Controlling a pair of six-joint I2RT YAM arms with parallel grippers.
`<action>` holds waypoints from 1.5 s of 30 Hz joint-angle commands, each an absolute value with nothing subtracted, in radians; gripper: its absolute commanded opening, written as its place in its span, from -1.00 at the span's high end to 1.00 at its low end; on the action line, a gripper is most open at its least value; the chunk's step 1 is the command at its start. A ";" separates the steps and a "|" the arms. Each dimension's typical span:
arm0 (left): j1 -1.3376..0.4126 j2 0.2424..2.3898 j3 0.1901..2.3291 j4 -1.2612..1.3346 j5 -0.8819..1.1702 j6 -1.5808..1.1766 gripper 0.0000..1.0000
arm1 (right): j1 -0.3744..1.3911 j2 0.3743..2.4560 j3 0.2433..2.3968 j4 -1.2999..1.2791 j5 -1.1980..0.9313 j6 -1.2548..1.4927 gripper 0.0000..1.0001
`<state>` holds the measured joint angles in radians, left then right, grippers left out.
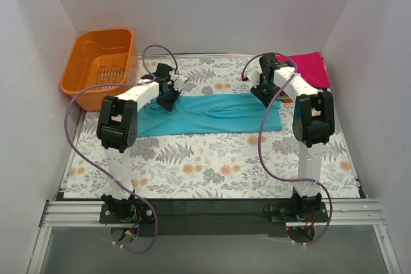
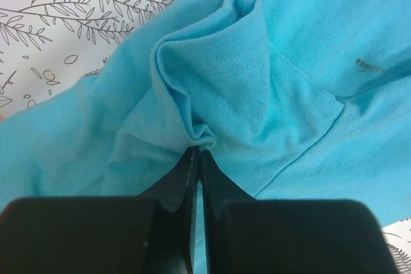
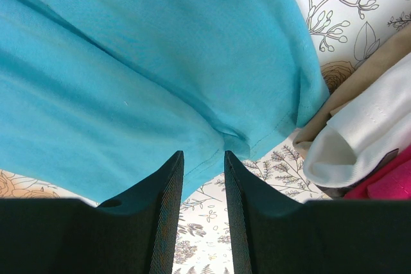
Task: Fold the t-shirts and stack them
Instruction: Fold the tshirt
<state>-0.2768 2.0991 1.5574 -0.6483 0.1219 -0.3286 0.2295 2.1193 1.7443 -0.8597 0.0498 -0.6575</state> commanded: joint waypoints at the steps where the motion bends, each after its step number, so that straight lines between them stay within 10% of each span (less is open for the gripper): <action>1: -0.278 2.040 1.594 -0.684 0.110 -0.314 1.00 | 0.230 2.083 1.743 -0.867 0.048 -0.663 0.34; 26: -0.225 1.827 1.295 -0.709 0.026 -0.084 0.99 | 0.232 2.077 1.732 -0.867 0.040 -0.666 0.35; 29: -0.224 1.810 1.325 -0.719 0.089 -0.115 0.50 | 0.232 2.074 1.729 -0.867 0.020 -0.664 0.38; 34: -0.229 1.781 1.379 -0.716 0.175 -0.219 0.33 | 0.232 2.098 1.706 -0.867 -0.032 -0.654 0.47; 45: -0.238 1.816 1.283 -0.647 0.152 -0.459 0.50 | 0.244 2.120 1.510 -0.867 -0.038 -0.660 0.63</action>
